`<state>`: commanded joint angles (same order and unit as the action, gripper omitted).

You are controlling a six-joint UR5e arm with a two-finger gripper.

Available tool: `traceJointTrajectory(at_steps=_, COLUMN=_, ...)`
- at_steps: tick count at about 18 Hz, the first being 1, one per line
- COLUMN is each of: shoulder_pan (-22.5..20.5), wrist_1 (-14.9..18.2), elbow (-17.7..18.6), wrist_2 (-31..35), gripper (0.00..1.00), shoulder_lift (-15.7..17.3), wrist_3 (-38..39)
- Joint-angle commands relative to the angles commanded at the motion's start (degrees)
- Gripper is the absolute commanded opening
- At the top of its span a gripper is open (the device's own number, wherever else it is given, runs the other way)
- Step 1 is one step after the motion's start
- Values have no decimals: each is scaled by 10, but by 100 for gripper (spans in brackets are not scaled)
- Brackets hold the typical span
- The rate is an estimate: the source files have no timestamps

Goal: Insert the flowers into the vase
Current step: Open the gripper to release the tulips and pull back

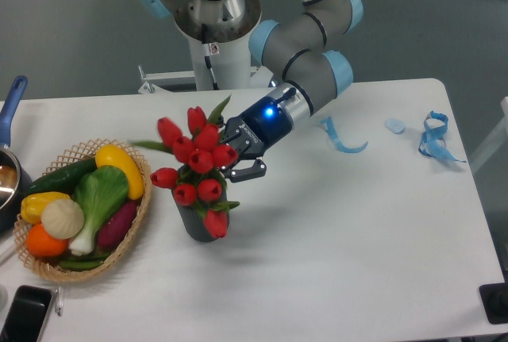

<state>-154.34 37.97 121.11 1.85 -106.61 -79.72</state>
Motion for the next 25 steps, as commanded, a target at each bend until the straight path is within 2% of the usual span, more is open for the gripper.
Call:
traceJointTrajectory(at_steps=6, shoulder_pan=0, wrist_1=0, elbow=4, wrist_2=16, gripper=53, shoulder_lift=0, wrist_3=-1)
traceJointTrajectory(at_steps=9, shoulder_pan=-1, wrist_1=0, elbow=4, wrist_2=16, gripper=75, shoulder_lift=1, wrist_3=-7)
traceJointTrajectory(at_steps=11, shoulder_pan=-1, wrist_1=0, elbow=6, wrist_2=17, gripper=80, shoulder_lift=2, wrist_3=-21)
traceJointTrajectory(at_steps=13, shoulder_pan=-1, wrist_1=0, elbow=8, wrist_2=21, gripper=98, shoulder_lift=3, wrist_3=-31)
traceJointTrajectory(at_steps=18, shoulder_pan=-2, wrist_1=0, elbow=12, wrist_2=80, gripper=100, shoulder_lift=16, wrist_3=-46)
traceJointTrajectory(at_steps=25, shoulder_pan=2, wrist_1=1, elbow=27, wrist_2=219, gripper=100, shoulder_lift=89, wrist_3=-47)
